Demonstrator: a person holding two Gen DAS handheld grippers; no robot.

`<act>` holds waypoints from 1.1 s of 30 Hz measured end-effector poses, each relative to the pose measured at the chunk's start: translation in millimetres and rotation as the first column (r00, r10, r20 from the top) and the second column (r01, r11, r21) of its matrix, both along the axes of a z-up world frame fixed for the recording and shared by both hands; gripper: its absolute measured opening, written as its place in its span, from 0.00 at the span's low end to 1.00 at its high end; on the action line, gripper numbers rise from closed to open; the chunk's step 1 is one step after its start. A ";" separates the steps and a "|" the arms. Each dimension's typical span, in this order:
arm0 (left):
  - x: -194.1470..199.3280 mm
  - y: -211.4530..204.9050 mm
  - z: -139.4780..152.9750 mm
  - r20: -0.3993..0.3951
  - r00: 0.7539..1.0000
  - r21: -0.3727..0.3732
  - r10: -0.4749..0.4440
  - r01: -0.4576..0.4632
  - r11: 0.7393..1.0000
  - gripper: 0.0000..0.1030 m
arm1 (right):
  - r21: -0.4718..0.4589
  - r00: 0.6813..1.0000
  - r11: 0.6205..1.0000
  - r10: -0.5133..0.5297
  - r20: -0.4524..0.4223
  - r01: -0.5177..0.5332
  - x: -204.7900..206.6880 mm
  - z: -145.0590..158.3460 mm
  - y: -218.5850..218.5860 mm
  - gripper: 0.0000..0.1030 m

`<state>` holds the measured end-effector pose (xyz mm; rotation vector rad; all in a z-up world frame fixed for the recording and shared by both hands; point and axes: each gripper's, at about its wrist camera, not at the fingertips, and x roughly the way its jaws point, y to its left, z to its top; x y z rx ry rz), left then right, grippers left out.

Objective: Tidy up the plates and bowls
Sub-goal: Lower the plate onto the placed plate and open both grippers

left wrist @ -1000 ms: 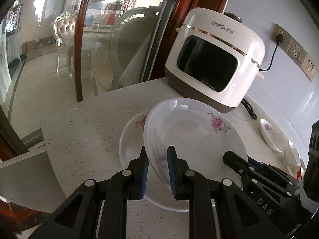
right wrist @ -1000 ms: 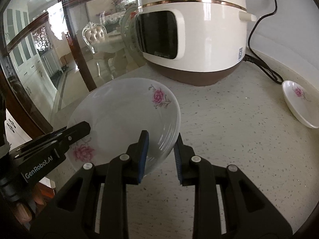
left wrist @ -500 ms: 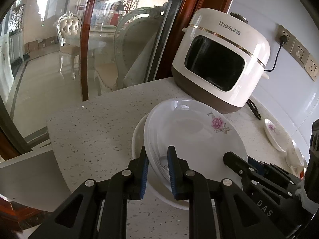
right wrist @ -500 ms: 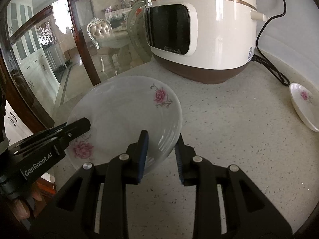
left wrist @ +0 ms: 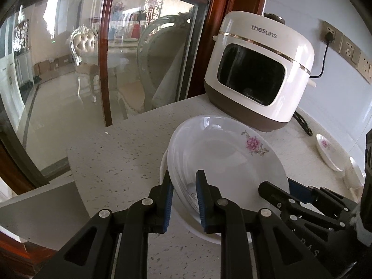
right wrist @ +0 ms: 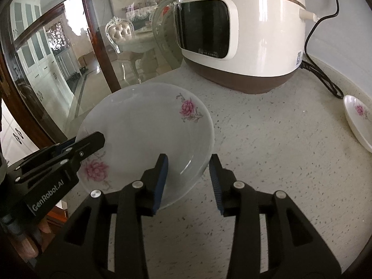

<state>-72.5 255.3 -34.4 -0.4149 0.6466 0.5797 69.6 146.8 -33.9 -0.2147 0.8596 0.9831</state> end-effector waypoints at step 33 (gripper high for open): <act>-7.6 -1.9 5.3 -0.038 0.998 0.103 0.060 -0.056 0.993 0.53 | 0.053 0.999 0.998 -0.023 -0.029 0.025 1.6 2.7 -7.8 0.35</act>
